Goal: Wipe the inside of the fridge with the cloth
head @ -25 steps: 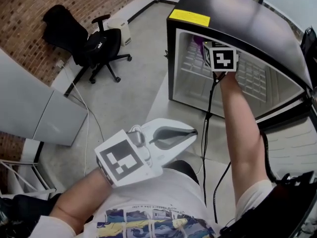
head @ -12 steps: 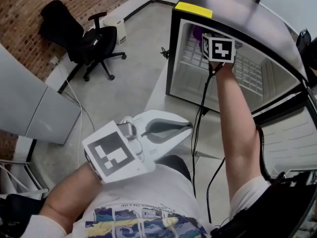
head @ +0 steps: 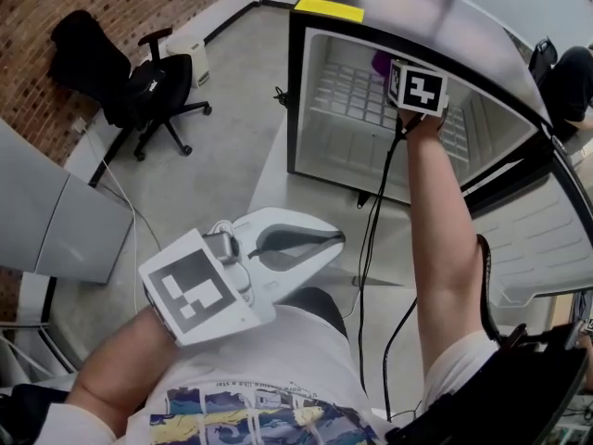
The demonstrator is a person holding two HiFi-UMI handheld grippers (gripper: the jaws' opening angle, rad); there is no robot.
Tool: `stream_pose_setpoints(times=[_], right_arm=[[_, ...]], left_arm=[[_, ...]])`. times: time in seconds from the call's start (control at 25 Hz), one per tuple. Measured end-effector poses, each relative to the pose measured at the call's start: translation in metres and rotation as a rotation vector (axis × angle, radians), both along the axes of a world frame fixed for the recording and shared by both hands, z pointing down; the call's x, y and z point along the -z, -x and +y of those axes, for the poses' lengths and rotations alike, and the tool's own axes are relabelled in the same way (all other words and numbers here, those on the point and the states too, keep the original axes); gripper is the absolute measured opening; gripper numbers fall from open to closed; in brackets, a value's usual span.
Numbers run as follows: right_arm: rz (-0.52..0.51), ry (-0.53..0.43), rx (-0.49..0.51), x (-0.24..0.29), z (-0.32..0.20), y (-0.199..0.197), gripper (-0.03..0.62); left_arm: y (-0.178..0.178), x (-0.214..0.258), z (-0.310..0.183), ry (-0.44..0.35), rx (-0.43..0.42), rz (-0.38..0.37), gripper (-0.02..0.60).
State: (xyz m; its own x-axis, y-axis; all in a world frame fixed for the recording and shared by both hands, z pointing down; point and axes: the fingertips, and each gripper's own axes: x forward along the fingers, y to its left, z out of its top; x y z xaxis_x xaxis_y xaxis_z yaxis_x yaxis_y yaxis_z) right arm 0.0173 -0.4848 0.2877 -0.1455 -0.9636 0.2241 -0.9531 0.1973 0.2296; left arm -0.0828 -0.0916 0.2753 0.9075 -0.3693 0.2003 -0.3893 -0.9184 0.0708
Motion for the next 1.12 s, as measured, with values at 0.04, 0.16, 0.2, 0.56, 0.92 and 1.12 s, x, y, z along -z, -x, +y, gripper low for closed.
stream_pose_setpoints(times=[0.04,0.16,0.2,0.56,0.92,1.12], right_arm=[[-0.002,-0.003,-0.019,0.001,0.001,-0.009,0.054],[-0.003,-0.016,-0.067,0.004,0.005,-0.032,0.054],[0.000,-0.019,-0.082,0.005,0.006,-0.039,0.054],[0.025,-0.037,-0.184,0.010,0.014,-0.087,0.054],[0.037,-0.029,-0.328,0.006,0.029,-0.120,0.054],[0.036,-0.110,-0.420,0.022,0.044,-0.130,0.054]], left_arm=[[-0.001,0.000,0.001,0.003,-0.008,-0.001,0.005],[-0.005,0.000,0.002,0.002,-0.022,0.006,0.006],[-0.006,0.001,0.002,0.001,-0.027,0.008,0.006],[-0.015,0.002,0.000,0.011,-0.057,0.031,0.006],[-0.023,0.003,0.003,0.017,-0.092,0.048,0.006],[-0.022,0.005,0.002,0.020,-0.095,0.065,0.006]])
